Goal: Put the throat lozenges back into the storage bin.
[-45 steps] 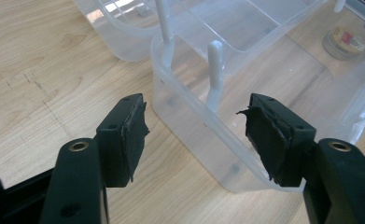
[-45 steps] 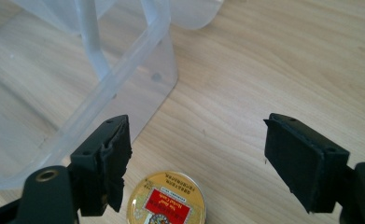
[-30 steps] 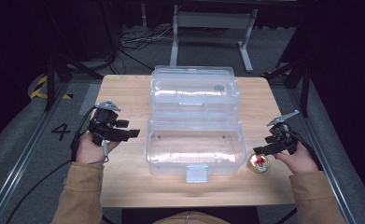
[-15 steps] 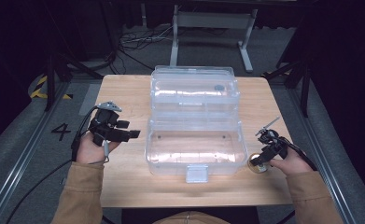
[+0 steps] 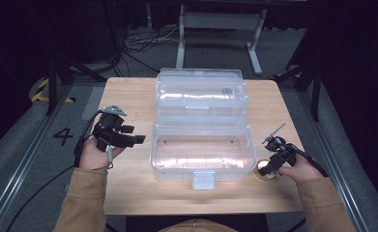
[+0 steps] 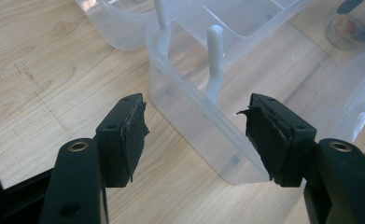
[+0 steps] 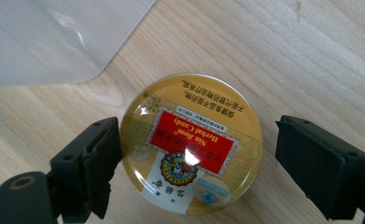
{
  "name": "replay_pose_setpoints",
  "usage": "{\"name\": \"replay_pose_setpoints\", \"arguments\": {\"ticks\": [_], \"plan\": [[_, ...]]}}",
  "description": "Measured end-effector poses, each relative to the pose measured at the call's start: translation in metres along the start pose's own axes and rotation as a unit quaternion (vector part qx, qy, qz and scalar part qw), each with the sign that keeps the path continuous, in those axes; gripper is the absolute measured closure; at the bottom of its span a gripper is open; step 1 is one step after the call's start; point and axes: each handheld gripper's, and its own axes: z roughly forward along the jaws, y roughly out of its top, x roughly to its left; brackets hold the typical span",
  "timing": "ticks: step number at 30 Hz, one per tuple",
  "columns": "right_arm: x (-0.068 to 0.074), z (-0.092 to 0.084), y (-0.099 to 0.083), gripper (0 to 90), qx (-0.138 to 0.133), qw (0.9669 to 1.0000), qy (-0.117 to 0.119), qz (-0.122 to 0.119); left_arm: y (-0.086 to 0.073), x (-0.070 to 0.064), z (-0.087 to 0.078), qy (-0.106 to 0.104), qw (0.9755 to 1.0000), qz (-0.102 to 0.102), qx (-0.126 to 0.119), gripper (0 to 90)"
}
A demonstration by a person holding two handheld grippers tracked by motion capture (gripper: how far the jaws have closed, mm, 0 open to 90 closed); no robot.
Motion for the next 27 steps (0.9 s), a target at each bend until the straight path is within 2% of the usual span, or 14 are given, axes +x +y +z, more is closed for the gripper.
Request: {"name": "replay_pose_setpoints", "arguments": {"ticks": [3, 8, 15, 16, 22, 27], "plan": [[0.003, 0.001, 0.001, 14.1, 0.009, 0.9999, 0.007, -0.005, 0.0, 0.001, 0.0, 0.0, 1.0, 0.005, 0.002, 38.1], [0.006, 0.006, 0.003, 13.5, 0.023, 0.9997, 0.005, -0.013, 0.0, 0.0, 0.001, 0.0, 1.0, 0.002, 0.003, 38.1], [0.007, 0.015, 0.004, 14.5, 0.042, 0.9989, -0.016, -0.015, 0.0, 0.001, 0.001, -0.001, 1.0, 0.001, 0.004, 38.0], [0.008, 0.017, 0.005, 14.7, 0.048, 0.9983, -0.026, -0.021, 0.0, 0.001, 0.002, -0.001, 1.0, 0.001, 0.006, 38.0], [0.01, 0.016, 0.005, 19.7, 0.044, 0.9981, -0.03, -0.031, 0.0, 0.001, 0.002, -0.002, 1.0, 0.001, 0.006, 38.0], [0.011, 0.016, 0.006, 20.1, 0.047, 0.9979, -0.032, -0.031, 0.0, 0.001, 0.002, -0.001, 1.0, 0.001, 0.006, 37.9]]}}
